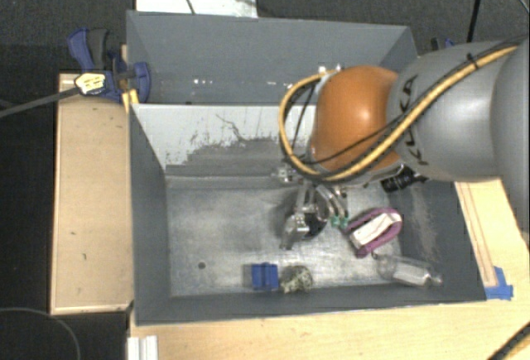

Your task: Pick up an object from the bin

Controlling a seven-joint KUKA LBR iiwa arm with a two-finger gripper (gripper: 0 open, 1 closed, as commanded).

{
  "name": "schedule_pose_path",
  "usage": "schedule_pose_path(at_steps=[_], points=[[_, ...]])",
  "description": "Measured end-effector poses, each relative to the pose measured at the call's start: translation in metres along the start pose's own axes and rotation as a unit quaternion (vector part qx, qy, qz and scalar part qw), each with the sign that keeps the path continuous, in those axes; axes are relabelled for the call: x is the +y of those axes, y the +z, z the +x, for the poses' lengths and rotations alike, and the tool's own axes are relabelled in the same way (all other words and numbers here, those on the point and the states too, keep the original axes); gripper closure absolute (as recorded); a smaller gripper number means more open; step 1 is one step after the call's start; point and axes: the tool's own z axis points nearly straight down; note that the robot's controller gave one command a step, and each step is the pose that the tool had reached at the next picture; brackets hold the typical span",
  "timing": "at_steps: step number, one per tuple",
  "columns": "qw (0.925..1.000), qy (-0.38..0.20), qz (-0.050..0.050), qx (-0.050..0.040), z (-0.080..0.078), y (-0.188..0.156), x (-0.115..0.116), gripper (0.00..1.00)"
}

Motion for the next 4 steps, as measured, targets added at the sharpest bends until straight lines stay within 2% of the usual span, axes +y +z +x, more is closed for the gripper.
schedule_pose_path(at_steps=[1, 2, 3, 4], points=[[0.9955, 0.095, 0.000, 0.0009, -0.022, 0.074, -0.055, 0.00], [0.9955, 0.094, 0.000, 0.0001, -0.023, 0.072, -0.053, 1.00], [0.9955, 0.095, 0.000, -0.0024, -0.023, 0.073, -0.054, 0.00], [0.9955, 0.094, 0.002, 0.0009, -0.002, 0.043, -0.107, 0.00]])
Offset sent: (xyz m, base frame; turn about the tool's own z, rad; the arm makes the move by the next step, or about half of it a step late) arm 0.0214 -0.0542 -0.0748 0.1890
